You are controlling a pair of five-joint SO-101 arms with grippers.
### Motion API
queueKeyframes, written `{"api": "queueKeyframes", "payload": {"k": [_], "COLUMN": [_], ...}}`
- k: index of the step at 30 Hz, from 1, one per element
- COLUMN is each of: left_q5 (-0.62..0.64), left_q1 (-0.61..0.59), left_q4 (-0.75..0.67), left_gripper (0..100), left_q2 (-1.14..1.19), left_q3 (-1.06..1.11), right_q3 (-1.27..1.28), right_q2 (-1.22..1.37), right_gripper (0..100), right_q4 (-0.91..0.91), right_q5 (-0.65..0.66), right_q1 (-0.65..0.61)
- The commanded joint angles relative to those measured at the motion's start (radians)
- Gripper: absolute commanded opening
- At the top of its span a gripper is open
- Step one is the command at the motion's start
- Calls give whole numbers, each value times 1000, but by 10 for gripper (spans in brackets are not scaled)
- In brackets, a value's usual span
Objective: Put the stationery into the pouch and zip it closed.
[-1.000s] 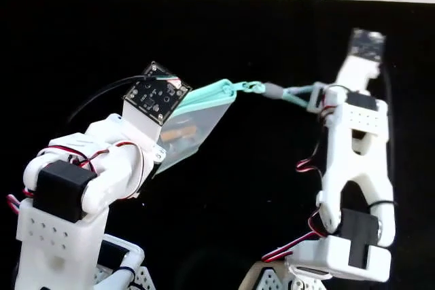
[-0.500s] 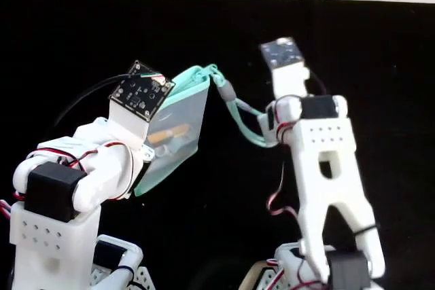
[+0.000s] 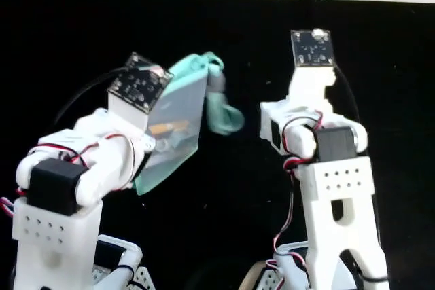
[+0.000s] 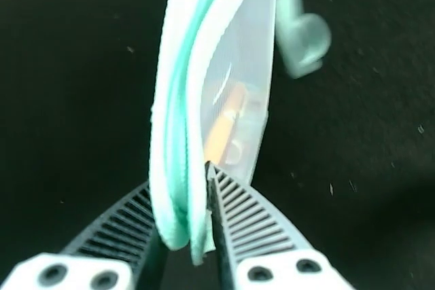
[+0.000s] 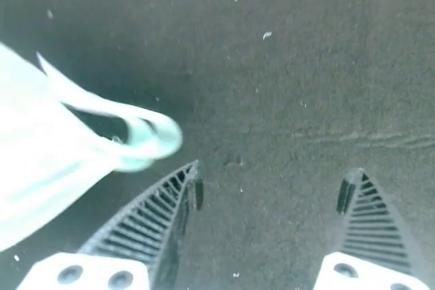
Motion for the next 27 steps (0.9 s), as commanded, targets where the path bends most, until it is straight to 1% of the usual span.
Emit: {"api": "queueKeyframes", "payload": {"k": [1,3,5,9,13,16,18,21,24,27], "left_q5": [-11,-8,-9,-12,-66,-66,-63,-58,12,84], "left_q1": [-82,-139,-196,-275,-306,-317,-303,-243,-136,-1], "left_q4": [-94,-138,-180,-256,-292,-321,-325,-327,-362,-422], "left_gripper": [7,7,7,7,7,7,7,7,7,7], "left_q2": [5,5,5,7,7,8,30,124,243,341], "left_q3": [-12,-13,-13,-13,-15,-5,-2,-2,-2,-4], "right_q3": [-30,-39,-53,-71,-64,-62,-62,-62,-62,-61], "right_q2": [-44,-42,-42,-42,-42,-41,-41,-41,-41,-41], "right_gripper": [314,314,314,314,314,314,314,314,314,314], "right_q4": [-21,-21,-19,-16,-12,-12,-12,-12,-12,-12], "right_q5": [-48,-112,-147,-152,-152,-152,-152,-152,-152,-152], "right_q1": [-7,-7,-5,-4,-1,-1,-1,1,1,1]}}
